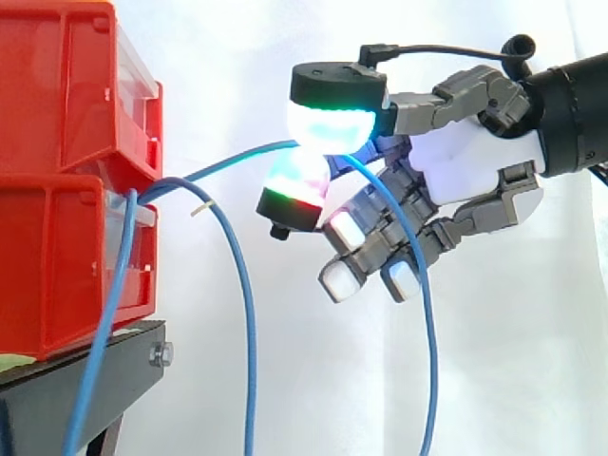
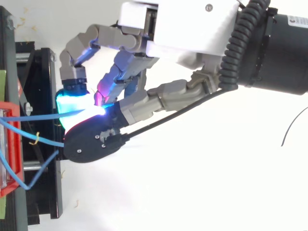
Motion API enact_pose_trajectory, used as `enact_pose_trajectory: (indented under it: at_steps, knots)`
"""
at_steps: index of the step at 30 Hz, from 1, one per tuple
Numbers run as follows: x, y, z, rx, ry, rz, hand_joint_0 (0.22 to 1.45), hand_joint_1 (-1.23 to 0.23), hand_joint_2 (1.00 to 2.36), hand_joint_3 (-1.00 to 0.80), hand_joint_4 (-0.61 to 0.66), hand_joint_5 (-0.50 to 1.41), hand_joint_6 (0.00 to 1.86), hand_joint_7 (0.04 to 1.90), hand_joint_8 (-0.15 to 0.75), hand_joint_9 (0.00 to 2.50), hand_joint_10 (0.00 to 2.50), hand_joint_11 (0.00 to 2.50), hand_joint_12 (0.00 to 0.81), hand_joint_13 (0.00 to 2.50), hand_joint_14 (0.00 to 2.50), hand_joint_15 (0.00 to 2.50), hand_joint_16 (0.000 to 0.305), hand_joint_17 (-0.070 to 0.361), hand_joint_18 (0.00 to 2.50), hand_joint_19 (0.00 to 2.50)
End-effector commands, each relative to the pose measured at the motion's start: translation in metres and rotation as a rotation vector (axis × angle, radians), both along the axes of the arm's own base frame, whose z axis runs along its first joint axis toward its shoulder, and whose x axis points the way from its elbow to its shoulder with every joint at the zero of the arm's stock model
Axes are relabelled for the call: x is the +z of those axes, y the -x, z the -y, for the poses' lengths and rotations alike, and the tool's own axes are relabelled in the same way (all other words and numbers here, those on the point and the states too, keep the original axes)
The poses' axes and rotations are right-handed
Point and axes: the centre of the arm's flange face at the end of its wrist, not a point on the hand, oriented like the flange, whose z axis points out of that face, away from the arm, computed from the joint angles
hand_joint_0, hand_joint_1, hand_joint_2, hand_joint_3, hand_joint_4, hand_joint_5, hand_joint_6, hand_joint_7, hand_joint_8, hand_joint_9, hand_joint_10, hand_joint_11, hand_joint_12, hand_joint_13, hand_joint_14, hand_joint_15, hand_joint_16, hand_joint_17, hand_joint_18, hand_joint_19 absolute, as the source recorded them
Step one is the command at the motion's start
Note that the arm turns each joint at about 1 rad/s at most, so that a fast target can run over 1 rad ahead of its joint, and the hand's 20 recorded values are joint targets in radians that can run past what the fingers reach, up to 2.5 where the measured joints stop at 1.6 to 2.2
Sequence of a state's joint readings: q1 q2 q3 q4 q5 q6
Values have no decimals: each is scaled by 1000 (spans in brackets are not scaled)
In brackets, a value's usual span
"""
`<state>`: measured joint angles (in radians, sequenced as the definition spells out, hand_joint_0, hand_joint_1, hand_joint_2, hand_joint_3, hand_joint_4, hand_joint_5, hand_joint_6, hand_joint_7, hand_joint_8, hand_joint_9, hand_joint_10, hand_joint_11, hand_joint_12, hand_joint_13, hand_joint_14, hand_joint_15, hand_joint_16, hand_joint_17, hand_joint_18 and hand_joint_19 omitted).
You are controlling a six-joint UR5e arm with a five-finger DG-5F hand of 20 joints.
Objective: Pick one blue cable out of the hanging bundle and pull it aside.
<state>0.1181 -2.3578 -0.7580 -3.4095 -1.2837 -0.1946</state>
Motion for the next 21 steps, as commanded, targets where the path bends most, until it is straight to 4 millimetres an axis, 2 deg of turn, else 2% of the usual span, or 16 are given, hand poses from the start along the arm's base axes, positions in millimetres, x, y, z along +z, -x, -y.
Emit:
enact_pose_trajectory:
  at_steps: [1, 9, 15, 17, 21]
  knots:
    - [-2, 0, 0, 2, -1, 3, 515, -652, 1000, -500, 101, -111, 886, 1104, 324, 1013, 15, 681, 364, 916, 15, 487, 51, 115, 1035, 617]
    - [-2, 0, 0, -1, 0, 3, 445, -645, 1000, -500, 124, -114, 878, 1077, 351, 1004, 12, 681, 389, 919, 14, 474, 57, 127, 1065, 585]
    - [-2, 0, 0, 2, 0, 1, 529, -578, 1000, -500, 117, -115, 873, 1106, 320, 1005, 16, 691, 358, 907, 17, 485, 50, 113, 1019, 631]
    - [-2, 0, 0, 0, 0, 1, 581, -553, 1006, -432, 107, -115, 872, 1112, 308, 1003, 17, 680, 349, 900, 16, 492, 48, 108, 1000, 648]
    - [-2, -1, -1, 0, 0, 4, 580, -550, 1017, -270, 100, -116, 872, 1098, 311, 987, 17, 671, 353, 897, 17, 490, 49, 110, 1007, 650]
